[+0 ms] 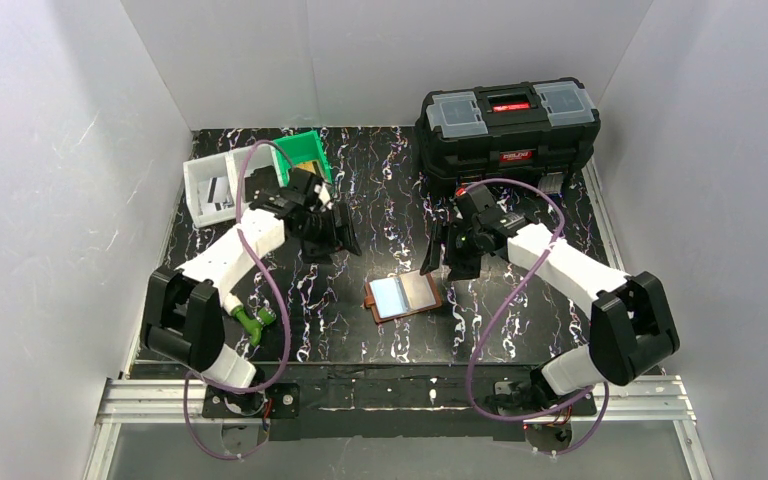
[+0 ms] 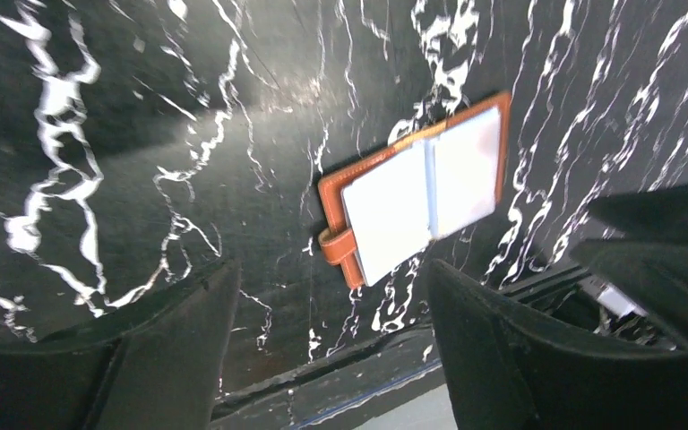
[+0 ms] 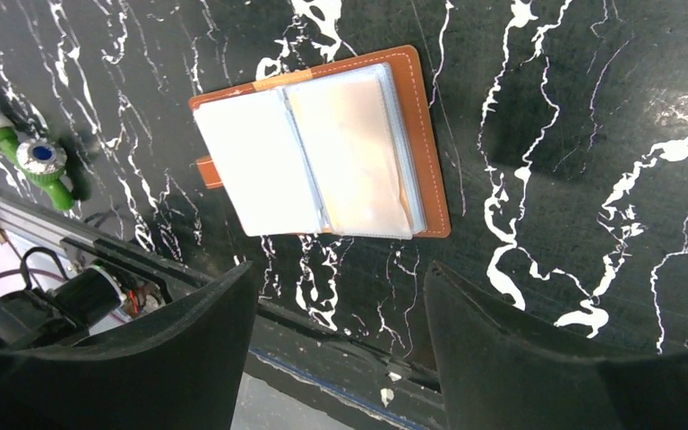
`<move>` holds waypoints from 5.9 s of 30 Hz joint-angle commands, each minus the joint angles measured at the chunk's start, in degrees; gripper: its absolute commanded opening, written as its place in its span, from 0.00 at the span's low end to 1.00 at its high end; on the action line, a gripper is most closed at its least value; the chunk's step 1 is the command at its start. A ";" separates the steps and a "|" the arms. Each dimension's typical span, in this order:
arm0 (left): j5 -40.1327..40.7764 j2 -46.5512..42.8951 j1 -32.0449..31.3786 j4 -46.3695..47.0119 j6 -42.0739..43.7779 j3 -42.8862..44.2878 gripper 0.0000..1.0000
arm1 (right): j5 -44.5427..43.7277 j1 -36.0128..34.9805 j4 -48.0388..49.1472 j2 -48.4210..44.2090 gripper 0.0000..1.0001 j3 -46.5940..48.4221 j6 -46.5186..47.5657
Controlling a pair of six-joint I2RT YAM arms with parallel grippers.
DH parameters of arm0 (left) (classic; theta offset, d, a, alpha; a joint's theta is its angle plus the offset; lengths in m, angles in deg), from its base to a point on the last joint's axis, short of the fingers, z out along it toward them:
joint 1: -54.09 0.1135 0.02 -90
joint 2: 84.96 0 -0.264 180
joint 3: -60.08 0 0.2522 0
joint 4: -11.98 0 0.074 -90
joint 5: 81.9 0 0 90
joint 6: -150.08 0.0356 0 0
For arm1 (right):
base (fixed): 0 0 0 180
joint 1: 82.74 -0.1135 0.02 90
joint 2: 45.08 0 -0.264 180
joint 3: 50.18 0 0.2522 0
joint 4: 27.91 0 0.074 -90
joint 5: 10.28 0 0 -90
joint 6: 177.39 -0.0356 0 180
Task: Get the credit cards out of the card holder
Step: Place the credit card in the storage box, then remove the credit card from the card holder.
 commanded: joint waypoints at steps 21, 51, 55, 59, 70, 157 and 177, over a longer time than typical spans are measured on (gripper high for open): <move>-4.58 4.61 -11.04 13.48 -6.49 -13.90 0.11 | -2.59 -3.65 7.99 8.69 0.53 -2.54 -0.88; -1.71 18.21 -11.05 11.09 -3.28 -3.48 0.00 | -7.68 -4.22 6.45 11.37 0.47 -2.20 -0.43; -2.00 18.08 -11.05 11.42 -3.39 -3.90 0.00 | -7.75 -4.96 6.51 11.60 0.44 -1.98 -0.50; -2.46 18.08 -11.05 11.99 -3.73 -4.41 0.00 | -7.89 -6.10 6.39 12.29 0.38 -1.41 -0.74; -3.14 17.93 -11.05 12.43 -3.97 -4.70 0.00 | -8.24 -6.81 5.31 12.79 0.16 0.49 -0.87; -15.66 14.32 -10.90 16.76 -14.45 3.23 0.29 | -0.14 -6.55 10.91 6.04 0.59 -3.15 -4.13; -21.22 20.09 -13.60 27.58 -15.63 -5.29 0.29 | -6.75 -4.61 4.58 12.67 0.21 -0.37 -2.58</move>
